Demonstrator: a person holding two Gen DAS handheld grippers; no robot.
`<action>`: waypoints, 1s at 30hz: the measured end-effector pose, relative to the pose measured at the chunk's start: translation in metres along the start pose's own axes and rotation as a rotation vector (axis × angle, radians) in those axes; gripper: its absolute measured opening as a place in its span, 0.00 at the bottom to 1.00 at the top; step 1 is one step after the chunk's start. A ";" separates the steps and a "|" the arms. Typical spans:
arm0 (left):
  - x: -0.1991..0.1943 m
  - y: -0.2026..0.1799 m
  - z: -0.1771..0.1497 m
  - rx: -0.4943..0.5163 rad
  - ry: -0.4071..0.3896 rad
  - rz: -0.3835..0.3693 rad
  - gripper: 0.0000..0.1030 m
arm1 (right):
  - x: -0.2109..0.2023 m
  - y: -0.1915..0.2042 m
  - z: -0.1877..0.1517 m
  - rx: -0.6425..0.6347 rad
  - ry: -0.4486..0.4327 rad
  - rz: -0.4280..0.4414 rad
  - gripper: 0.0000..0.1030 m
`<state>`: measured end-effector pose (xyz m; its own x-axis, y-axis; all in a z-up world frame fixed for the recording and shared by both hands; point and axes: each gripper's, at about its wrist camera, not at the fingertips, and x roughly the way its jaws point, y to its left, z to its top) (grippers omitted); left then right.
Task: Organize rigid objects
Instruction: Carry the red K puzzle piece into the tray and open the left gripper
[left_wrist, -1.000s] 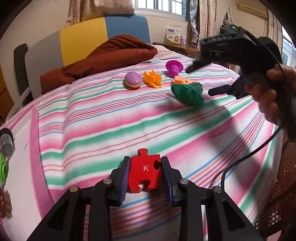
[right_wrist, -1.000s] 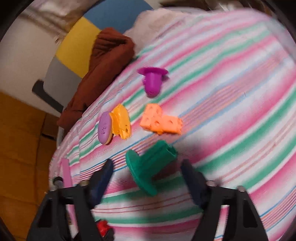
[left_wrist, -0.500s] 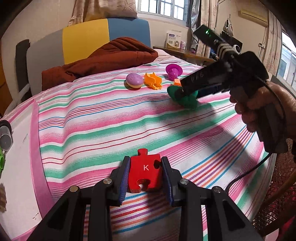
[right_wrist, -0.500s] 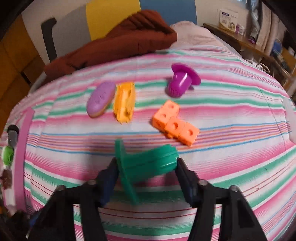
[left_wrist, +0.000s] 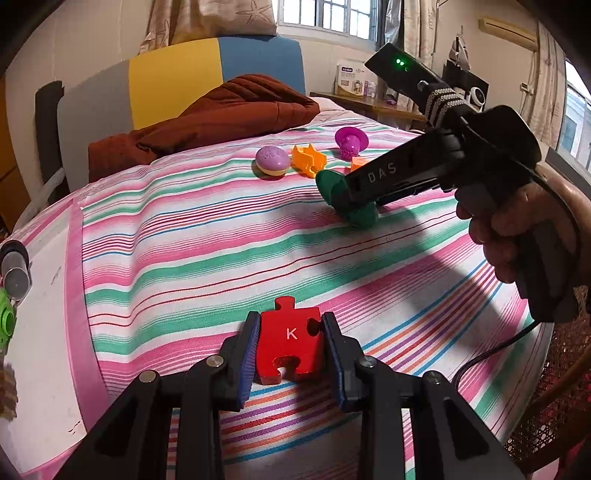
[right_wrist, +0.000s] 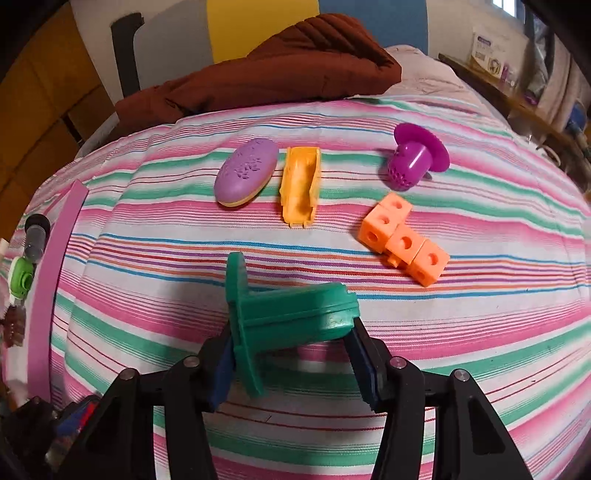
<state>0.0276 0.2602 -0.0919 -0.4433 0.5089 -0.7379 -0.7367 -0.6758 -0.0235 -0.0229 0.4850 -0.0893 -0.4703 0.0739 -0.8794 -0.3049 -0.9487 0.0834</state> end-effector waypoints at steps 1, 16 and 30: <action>-0.001 0.000 0.001 -0.009 0.011 0.006 0.31 | -0.001 -0.001 -0.001 -0.004 -0.001 -0.002 0.53; -0.055 0.010 0.021 -0.092 -0.015 0.040 0.31 | -0.001 -0.002 -0.003 -0.005 -0.001 0.004 0.54; -0.087 0.041 0.015 -0.157 -0.048 0.076 0.31 | 0.009 0.012 -0.010 -0.073 0.028 0.039 1.00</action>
<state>0.0283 0.1965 -0.0181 -0.5218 0.4754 -0.7084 -0.6131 -0.7863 -0.0761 -0.0231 0.4712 -0.1010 -0.4567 0.0286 -0.8892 -0.2251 -0.9707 0.0844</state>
